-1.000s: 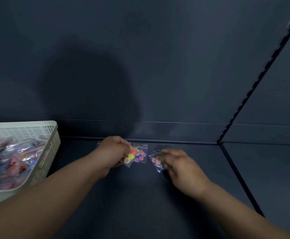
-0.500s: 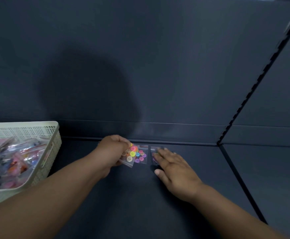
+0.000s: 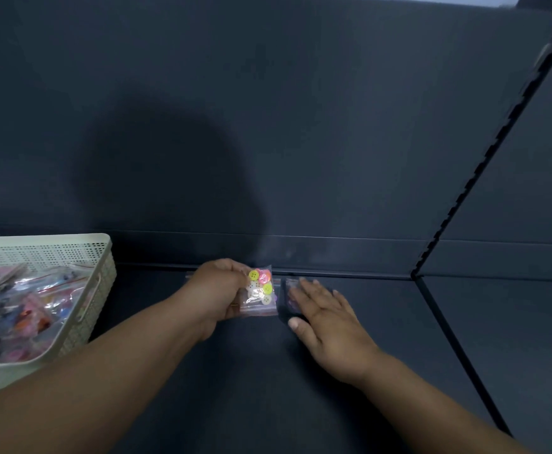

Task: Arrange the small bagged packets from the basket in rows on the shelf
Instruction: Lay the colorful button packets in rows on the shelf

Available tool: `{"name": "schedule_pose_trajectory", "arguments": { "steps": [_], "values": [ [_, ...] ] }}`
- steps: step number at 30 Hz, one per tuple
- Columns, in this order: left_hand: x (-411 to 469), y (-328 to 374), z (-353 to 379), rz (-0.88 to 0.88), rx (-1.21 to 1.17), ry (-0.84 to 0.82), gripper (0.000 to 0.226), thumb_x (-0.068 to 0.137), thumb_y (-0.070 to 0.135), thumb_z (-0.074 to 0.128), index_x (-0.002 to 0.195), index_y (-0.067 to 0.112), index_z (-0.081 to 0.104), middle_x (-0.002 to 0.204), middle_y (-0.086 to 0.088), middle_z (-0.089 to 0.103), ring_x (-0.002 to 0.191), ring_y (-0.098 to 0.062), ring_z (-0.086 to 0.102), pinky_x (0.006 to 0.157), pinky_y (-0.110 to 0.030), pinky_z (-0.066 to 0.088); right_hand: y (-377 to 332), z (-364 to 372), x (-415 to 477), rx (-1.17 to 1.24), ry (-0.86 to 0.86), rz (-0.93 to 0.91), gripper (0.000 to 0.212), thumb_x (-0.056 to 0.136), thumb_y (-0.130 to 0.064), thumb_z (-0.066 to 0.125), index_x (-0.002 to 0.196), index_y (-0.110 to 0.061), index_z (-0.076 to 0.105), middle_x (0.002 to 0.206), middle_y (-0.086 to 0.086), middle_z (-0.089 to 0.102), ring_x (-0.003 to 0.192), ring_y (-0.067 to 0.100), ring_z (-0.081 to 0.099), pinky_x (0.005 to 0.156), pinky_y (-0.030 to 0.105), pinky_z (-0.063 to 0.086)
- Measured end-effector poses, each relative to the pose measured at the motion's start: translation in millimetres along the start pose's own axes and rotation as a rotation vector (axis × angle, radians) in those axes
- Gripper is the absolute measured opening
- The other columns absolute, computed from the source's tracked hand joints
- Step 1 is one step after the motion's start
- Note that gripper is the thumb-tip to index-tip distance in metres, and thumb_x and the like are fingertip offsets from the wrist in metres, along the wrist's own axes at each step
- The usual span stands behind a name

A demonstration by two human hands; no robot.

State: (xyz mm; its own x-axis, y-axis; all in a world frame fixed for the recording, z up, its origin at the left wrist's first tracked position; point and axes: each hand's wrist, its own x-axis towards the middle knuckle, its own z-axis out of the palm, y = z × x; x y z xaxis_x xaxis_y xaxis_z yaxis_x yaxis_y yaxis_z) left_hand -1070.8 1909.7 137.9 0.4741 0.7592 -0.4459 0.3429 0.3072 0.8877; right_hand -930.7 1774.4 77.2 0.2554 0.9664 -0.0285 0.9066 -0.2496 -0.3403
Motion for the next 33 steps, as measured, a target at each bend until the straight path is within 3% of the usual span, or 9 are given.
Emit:
{"name": "schedule_pose_trajectory", "arguments": {
  "steps": [3, 5, 7, 12, 17, 23, 28, 31, 33],
  "values": [
    [-2.8, 1.6, 3.7, 0.001, -0.054, -0.024, 0.018, 0.089, -0.003, 0.048, 0.088, 0.012, 0.058, 0.072, -0.006, 0.056, 0.06, -0.015, 0.05, 0.053, -0.024, 0.048, -15.8, -11.8, 2.6, 0.546, 0.236, 0.13, 0.04, 0.096, -0.044, 0.042, 0.125, -0.02, 0.056, 0.13, -0.003, 0.054, 0.124, 0.012, 0.045, 0.105, 0.022, 0.031],
    [-6.3, 4.2, 8.6, -0.012, -0.121, -0.064, 0.019, 0.089, -0.005, 0.048, 0.085, 0.011, 0.056, 0.076, -0.007, 0.06, 0.063, -0.015, 0.054, 0.056, -0.026, 0.052, -30.9, -25.6, 5.9, 1.121, 0.14, 0.268, 0.015, 0.095, -0.031, 0.053, 0.094, -0.019, 0.062, 0.096, -0.001, 0.067, 0.095, 0.014, 0.06, 0.085, 0.024, 0.045],
    [-9.9, 7.4, 14.1, -0.025, -0.183, -0.112, 0.019, 0.089, -0.007, 0.049, 0.084, 0.009, 0.055, 0.083, -0.012, 0.064, 0.071, -0.019, 0.059, 0.065, -0.03, 0.056, -35.8, -32.7, 8.8, 1.321, 0.0, 0.336, 0.011, 0.091, -0.026, 0.059, 0.084, -0.018, 0.058, 0.086, 0.002, 0.072, 0.083, 0.013, 0.067, 0.077, 0.026, 0.05],
    [-15.2, 13.9, 20.4, 0.015, -0.059, -0.225, 0.018, 0.084, 0.008, 0.065, 0.101, 0.012, 0.059, 0.096, -0.013, 0.071, 0.083, -0.023, 0.066, 0.082, -0.037, 0.054, -25.3, -47.0, 10.9, 1.281, -0.014, 0.391, 0.017, 0.082, 0.001, 0.06, 0.077, -0.013, 0.052, 0.072, 0.012, 0.068, 0.07, 0.018, 0.066, 0.068, 0.028, 0.054],
    [-18.4, 13.2, 36.6, 0.102, 0.224, -0.212, 0.005, 0.083, 0.015, 0.067, 0.082, 0.016, 0.063, 0.075, -0.003, 0.065, 0.061, -0.01, 0.056, 0.062, -0.023, 0.045, -8.4, -56.6, 5.2, 1.237, -0.026, 0.343, 0.015, 0.086, -0.003, 0.061, 0.08, -0.016, 0.057, 0.072, 0.004, 0.067, 0.064, 0.014, 0.063, 0.059, 0.024, 0.051],
    [-21.3, 2.7, 69.1, 0.176, 0.497, -0.188, 0.006, 0.083, 0.024, 0.067, 0.086, 0.019, 0.067, 0.083, 0.0, 0.067, 0.077, -0.012, 0.059, 0.066, -0.023, 0.045, 28.9, -64.6, -0.5, 1.07, 0.073, 0.372, 0.013, 0.086, 0.001, 0.061, 0.083, -0.011, 0.059, 0.067, 0.003, 0.061, 0.054, 0.009, 0.051, 0.05, 0.019, 0.041],
    [-13.5, -16.7, 75.0, 0.545, 1.056, 0.027, 0.019, 0.089, 0.021, 0.05, 0.104, 0.018, 0.062, 0.112, 0.0, 0.059, 0.109, -0.019, 0.053, 0.091, -0.027, 0.042, 61.8, -61.3, 4.9, 0.79, 0.045, 0.374, 0.013, 0.086, 0.0, 0.061, 0.085, -0.013, 0.061, 0.088, 0.01, 0.066, 0.072, 0.015, 0.06, 0.071, 0.028, 0.05],
    [-14.6, -27.4, 77.7, 0.658, 1.235, -0.036, 0.039, 0.095, 0.027, 0.044, 0.133, 0.018, 0.046, 0.142, 0.0, 0.041, 0.134, -0.018, 0.032, 0.111, -0.027, 0.024, 66.7, -56.5, -1.9, 0.394, 0.115, 0.335, 0.033, 0.092, -0.013, 0.055, 0.124, -0.02, 0.053, 0.124, -0.001, 0.053, 0.109, 0.015, 0.054, 0.088, 0.019, 0.039],
    [-15.9, -34.8, 79.6, 0.629, 1.342, -0.107, 0.053, 0.098, 0.033, 0.038, 0.147, 0.017, 0.026, 0.157, -0.001, 0.018, 0.145, -0.017, 0.011, 0.117, -0.031, 0.005, 60.5, -53.1, -18.6, 0.181, 0.213, 0.202, 0.04, 0.094, -0.016, 0.05, 0.133, -0.017, 0.048, 0.136, 0.0, 0.045, 0.124, 0.017, 0.044, 0.096, 0.015, 0.03]
  ]
}}
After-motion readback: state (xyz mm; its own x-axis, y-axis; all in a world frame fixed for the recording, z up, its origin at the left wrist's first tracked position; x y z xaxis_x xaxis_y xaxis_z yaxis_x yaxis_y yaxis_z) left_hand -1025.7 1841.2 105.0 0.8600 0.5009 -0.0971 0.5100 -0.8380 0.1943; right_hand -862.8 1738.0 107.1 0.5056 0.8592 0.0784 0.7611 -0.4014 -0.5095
